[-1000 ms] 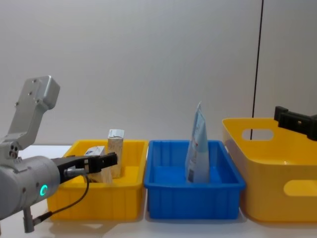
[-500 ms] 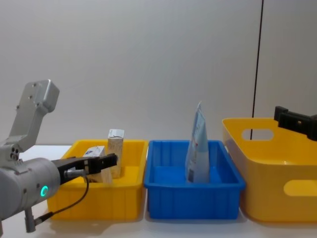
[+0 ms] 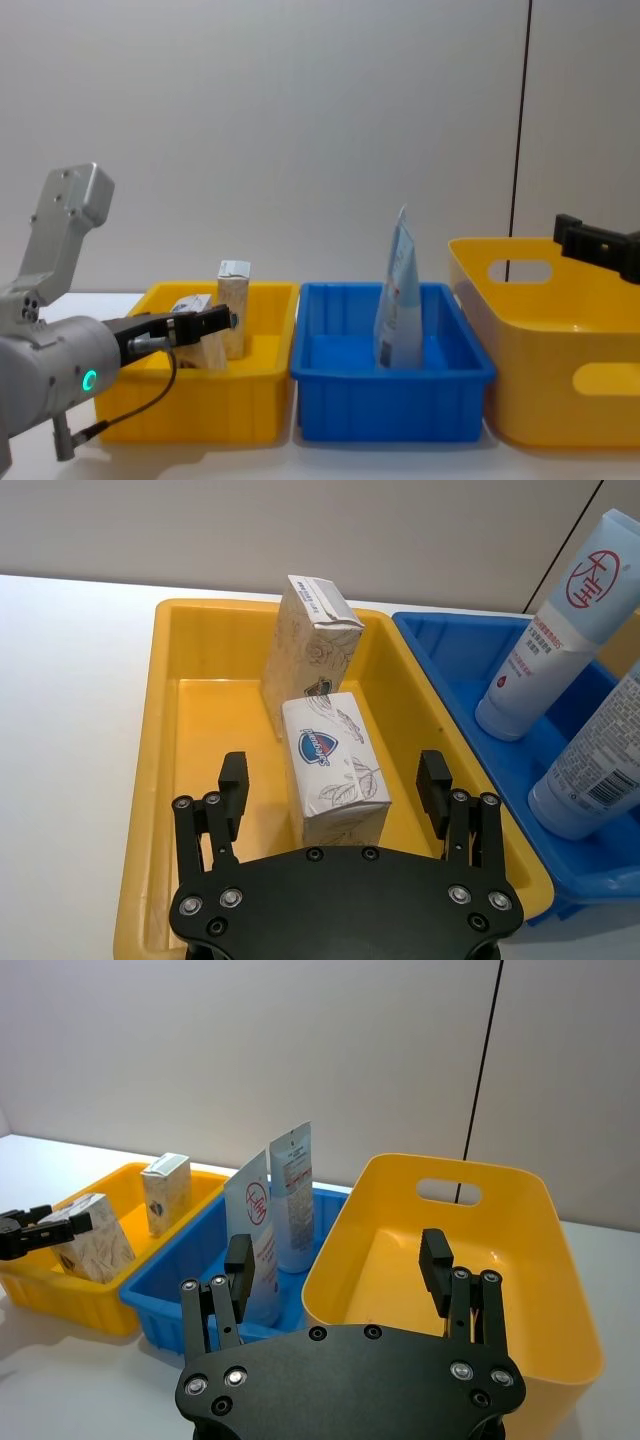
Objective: Bimanual collaborative sorting of washing and personal care products
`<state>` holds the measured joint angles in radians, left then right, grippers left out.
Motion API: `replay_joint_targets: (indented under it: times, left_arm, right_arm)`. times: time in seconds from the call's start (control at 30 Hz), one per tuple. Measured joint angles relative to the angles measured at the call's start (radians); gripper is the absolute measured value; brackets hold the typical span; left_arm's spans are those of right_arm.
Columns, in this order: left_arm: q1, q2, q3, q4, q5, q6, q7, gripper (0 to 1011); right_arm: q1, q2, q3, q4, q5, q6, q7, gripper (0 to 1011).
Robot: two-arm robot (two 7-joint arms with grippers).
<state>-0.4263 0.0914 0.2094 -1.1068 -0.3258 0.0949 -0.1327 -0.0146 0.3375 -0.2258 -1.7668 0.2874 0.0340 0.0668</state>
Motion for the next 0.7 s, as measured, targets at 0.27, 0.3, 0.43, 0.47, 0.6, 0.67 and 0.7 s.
replay_joint_targets:
  times: [0.27,0.3,0.43,0.47,0.6,0.67,0.7]
  left_arm:
    - [-0.032,-0.009,-0.004,0.055,0.002,-0.005,-0.017,882]
    - [-0.035,-0.010,-0.004,0.060,0.002,-0.005,-0.018,864]
    - [-0.051,-0.015,-0.003,0.087,0.005,-0.005,-0.025,741]
    - [-0.058,-0.017,-0.003,0.098,0.007,-0.005,-0.027,703]
    - [-0.074,-0.023,-0.001,0.125,0.013,-0.005,-0.031,587]
    - [-0.082,-0.026,0.000,0.140,0.016,-0.005,-0.033,542]
    - [-0.084,-0.027,0.000,0.143,0.017,-0.005,-0.033,483]
  right_arm:
    - [0.000,0.000,0.000,0.000,0.000,0.000,0.000,1000]
    - [0.000,0.000,0.000,0.000,0.000,0.000,0.000,1000]
    - [0.000,0.000,0.000,0.000,0.000,0.000,0.000,1000]
    - [0.000,0.000,0.000,0.000,0.000,0.000,0.000,1000]
    - [0.000,0.000,0.000,0.000,0.000,0.000,0.000,1000]
    - [0.000,0.000,0.000,0.000,0.000,0.000,0.000,1000]
    - [0.000,0.000,0.000,0.000,0.000,0.000,0.000,1000]
